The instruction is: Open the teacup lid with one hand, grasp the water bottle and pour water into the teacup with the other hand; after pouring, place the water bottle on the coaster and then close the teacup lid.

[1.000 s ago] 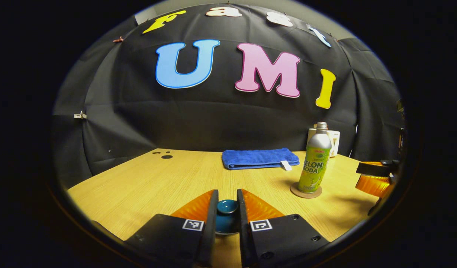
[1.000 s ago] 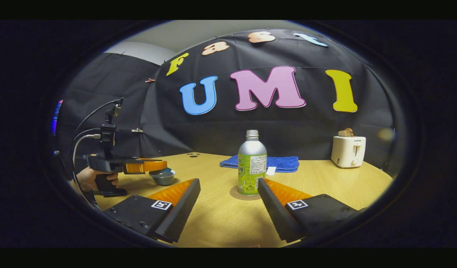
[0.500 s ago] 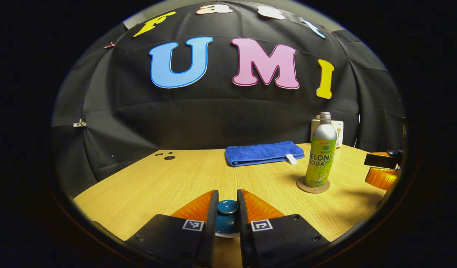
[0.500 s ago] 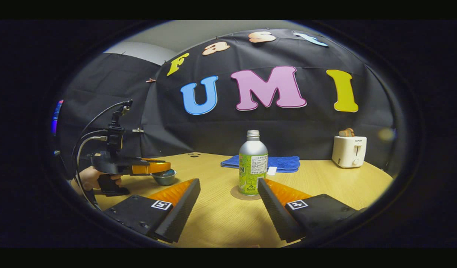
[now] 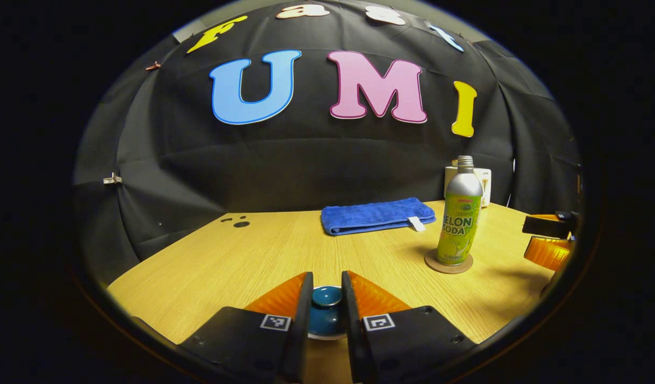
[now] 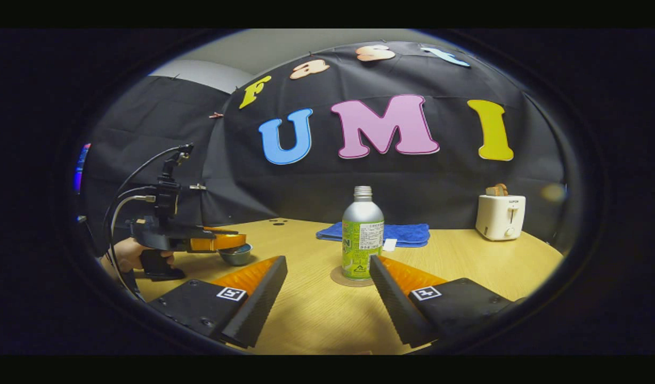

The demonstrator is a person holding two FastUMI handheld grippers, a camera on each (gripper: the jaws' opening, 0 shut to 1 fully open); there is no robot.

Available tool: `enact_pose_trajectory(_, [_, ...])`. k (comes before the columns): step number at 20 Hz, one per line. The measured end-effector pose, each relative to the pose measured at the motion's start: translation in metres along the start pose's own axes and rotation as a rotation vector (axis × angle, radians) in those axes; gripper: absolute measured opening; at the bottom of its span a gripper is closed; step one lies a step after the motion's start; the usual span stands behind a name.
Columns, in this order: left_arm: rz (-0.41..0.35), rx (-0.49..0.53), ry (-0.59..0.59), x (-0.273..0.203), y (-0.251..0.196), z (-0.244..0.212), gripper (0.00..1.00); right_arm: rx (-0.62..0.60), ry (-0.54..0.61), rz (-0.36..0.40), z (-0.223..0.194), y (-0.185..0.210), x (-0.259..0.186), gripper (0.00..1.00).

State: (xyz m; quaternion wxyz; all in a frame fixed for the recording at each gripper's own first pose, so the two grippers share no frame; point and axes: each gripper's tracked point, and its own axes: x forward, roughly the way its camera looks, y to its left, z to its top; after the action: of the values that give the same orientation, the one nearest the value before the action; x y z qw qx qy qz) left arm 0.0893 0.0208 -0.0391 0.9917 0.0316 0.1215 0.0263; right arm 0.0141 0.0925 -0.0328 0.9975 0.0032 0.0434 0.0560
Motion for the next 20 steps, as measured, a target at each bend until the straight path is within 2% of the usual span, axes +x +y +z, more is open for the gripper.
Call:
enact_pose_trajectory(5, [0.02,0.003,0.003,-0.001,0.002,0.0,0.38,0.0,0.0,0.0,0.0,0.0,-0.001,0.96])
enact_pose_trajectory(7, [0.029,-0.019,-0.009,-0.005,0.004,0.001,0.46,0.0,0.0,0.0,0.0,0.0,0.0,0.96])
enact_pose_trajectory(8, [0.034,-0.035,-0.025,-0.007,0.006,0.002,0.6,0.0,0.001,0.0,0.0,0.0,-0.001,0.96])
enact_pose_trajectory(10, [0.036,-0.06,-0.07,-0.015,0.005,0.008,0.7,-0.001,0.001,-0.007,0.0,-0.002,-0.001,0.96])
enact_pose_trajectory(14, [0.035,-0.045,-0.144,-0.031,-0.002,0.016,0.83,-0.001,0.0,-0.016,0.0,-0.003,0.0,0.96])
enact_pose_trajectory(20, [-0.076,-0.03,-0.19,-0.045,-0.043,0.021,0.9,-0.002,0.0,-0.031,0.0,-0.006,-0.001,0.96])
